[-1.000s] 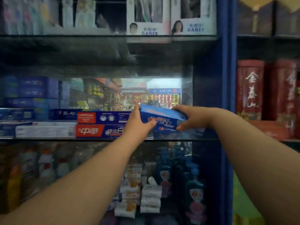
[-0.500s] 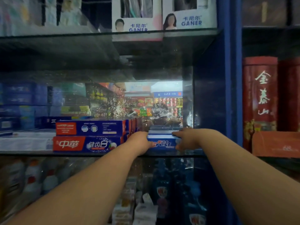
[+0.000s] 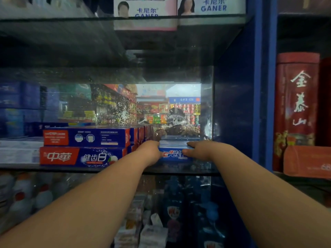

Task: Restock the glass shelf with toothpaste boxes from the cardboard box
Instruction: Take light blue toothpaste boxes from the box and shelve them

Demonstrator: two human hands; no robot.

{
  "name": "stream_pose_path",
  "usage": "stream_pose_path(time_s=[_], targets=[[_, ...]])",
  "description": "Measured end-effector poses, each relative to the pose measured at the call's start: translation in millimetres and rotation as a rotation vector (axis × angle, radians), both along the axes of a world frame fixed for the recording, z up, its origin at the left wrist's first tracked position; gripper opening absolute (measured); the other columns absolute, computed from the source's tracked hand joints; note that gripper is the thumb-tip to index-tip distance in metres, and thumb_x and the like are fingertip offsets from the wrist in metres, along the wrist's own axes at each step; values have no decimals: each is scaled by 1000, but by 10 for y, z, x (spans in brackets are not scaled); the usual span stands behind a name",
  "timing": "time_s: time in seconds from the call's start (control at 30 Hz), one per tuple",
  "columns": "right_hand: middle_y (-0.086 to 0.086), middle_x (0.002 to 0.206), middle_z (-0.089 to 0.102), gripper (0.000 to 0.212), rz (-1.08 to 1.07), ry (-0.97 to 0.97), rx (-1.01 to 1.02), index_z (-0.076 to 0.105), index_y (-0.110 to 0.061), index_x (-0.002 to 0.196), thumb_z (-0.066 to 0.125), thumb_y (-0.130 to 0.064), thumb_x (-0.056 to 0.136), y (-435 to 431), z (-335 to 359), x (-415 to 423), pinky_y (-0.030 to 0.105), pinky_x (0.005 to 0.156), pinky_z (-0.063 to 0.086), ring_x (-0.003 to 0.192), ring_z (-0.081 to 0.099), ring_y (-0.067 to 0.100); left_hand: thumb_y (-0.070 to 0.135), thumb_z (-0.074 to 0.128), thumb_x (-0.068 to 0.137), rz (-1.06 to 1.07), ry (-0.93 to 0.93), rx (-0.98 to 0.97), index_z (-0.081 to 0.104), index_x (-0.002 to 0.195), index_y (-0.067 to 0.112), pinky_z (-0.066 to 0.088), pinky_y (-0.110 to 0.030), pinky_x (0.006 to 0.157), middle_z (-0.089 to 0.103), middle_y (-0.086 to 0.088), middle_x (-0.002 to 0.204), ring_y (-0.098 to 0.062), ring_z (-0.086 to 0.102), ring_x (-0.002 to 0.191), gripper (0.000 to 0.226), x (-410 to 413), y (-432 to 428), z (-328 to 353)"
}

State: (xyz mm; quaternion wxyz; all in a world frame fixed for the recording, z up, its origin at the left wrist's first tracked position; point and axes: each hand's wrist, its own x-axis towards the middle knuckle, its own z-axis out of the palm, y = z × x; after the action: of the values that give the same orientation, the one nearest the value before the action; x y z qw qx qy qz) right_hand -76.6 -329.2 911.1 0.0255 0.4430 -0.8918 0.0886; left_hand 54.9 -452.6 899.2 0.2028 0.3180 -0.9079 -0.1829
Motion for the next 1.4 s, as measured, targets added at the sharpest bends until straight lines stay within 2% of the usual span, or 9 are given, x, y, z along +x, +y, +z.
stream_pose_path(time_s=[0.33, 0.57, 0.67, 0.83, 0.93, 1.03, 1.1, 1.27, 1.4], targets=[[2, 157, 24, 71, -24, 36, -110, 22, -29, 151, 43, -62, 91, 49, -36, 116, 49, 115, 14, 143, 25, 26, 25, 53, 95, 11, 25, -68, 40, 141, 10, 42, -33, 99, 47, -11, 141, -26, 49, 124, 50, 17, 30, -9], [5, 144, 47, 44, 132, 46, -455, 40, -25, 143, 42, -32, 100, -60, 30, 597, 35, 95, 43, 123, 50, 25, 29, 52, 96, -64, 255, -33, 28, 149, 20, 38, -31, 102, 39, -4, 150, -23, 43, 132, 59, 381, 143, 13], [4, 133, 57, 38, 205, -9, -616, 49, -23, 137, 41, -28, 101, -71, -88, 894, 30, 86, 44, 105, 59, 21, 29, 52, 96, -88, 409, -18, 33, 147, 24, 33, -22, 97, 43, 1, 148, -17, 43, 132, 54, 715, 219, -110], [-4, 127, 61, 32, 392, -107, -798, 57, -27, 129, 44, -26, 99, -212, -514, 1549, 17, 83, 38, 113, 55, 13, 16, 54, 95, -148, 603, 39, 38, 145, 16, 34, 5, 85, 48, 10, 137, 14, 45, 111, 52, 1454, 292, -545], [-8, 116, 66, 29, 516, -188, -858, 61, -29, 123, 48, -25, 97, -375, -856, 2015, 4, 75, 41, 100, 58, 5, 8, 53, 95, -90, 674, 115, 40, 143, 13, 40, 4, 84, 49, 12, 128, 14, 46, 109, 50, 1973, 140, -933], [-7, 118, 66, 29, 610, -258, -813, 61, -25, 124, 48, -23, 97, -621, -1248, 2466, 17, 89, 42, 108, 59, 9, 11, 54, 94, 59, 663, 88, 44, 140, 12, 38, 0, 91, 54, 6, 131, 10, 49, 112, 47, 2496, -95, -1345], [-1, 121, 66, 30, 667, -288, -720, 61, -19, 124, 49, -20, 97, -894, -1572, 2796, 15, 88, 37, 111, 59, 13, 13, 54, 95, 171, 651, 171, 45, 140, 10, 40, -16, 103, 55, 2, 134, -2, 51, 120, 46, 2843, -291, -1689], [7, 124, 64, 31, 763, -391, -425, 61, -13, 124, 50, -18, 95, -1503, -2597, 3590, 27, 94, 38, 115, 58, 23, 14, 55, 95, 444, 584, 394, 51, 135, 7, 42, -28, 103, 59, -5, 128, -19, 54, 124, 41, 3691, -623, -2694], [6, 128, 61, 33, 759, -465, -194, 56, -16, 129, 47, -23, 98, -1807, -3362, 4069, 26, 89, 37, 115, 56, 23, 29, 57, 93, 620, 408, 534, 53, 135, 12, 39, -31, 108, 57, -3, 135, -16, 52, 126, 45, 4223, -762, -3452]])
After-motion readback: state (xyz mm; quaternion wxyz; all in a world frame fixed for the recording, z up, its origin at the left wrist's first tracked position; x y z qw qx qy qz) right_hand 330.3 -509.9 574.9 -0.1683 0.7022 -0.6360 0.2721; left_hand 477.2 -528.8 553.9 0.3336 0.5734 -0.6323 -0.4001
